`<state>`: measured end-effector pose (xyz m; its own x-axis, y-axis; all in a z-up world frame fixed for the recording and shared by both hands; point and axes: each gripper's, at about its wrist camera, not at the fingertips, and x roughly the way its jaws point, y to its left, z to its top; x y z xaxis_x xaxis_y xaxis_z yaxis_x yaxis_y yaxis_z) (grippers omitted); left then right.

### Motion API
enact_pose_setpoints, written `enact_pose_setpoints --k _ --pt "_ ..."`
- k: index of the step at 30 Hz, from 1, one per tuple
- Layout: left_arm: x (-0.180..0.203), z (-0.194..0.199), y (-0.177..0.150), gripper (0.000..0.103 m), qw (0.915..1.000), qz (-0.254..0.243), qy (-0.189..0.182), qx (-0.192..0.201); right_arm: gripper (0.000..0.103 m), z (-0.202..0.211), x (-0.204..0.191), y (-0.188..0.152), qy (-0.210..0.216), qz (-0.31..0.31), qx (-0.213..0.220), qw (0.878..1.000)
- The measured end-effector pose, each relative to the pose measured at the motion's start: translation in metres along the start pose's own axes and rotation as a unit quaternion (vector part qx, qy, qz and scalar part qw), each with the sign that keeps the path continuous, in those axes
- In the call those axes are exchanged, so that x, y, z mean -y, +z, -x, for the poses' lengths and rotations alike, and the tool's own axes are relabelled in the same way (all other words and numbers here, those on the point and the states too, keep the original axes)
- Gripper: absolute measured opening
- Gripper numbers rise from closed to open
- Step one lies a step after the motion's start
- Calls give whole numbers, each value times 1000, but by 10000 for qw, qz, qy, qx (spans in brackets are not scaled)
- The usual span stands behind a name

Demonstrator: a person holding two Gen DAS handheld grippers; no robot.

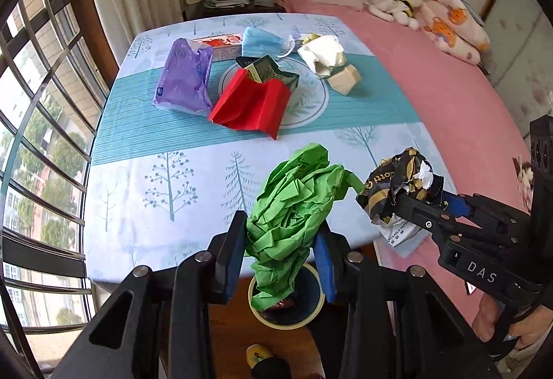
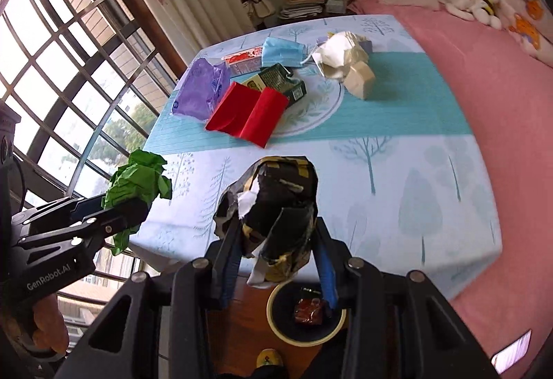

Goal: Collect trash
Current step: 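Lower the green paper and foil wrapper over the bin and open both tools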

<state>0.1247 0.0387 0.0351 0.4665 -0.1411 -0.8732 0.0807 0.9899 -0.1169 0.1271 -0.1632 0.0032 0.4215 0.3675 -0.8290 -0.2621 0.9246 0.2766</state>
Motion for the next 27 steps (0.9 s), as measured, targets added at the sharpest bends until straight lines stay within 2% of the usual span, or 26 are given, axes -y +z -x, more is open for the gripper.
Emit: enact_pose_setpoints --k 8,15,20,27 --pt "-8 15 -62 35 9982 -511 -289 -98 39 20 -26 -73 -350 -441 119 9983" --pt "-4 3 -114 35 9948 -715 -435 -572 39 14 -28 -130 -481 -691 -228 9962" --pt "6 -23 -148 35 9911 -854 -426 -933 39 -6 -21 -165 -513 -874 -490 9936" --pt "20 -88 -195 35 9845 -921 -310 -1459 39 -52 2 -210 -621 -1111 -878 9880"
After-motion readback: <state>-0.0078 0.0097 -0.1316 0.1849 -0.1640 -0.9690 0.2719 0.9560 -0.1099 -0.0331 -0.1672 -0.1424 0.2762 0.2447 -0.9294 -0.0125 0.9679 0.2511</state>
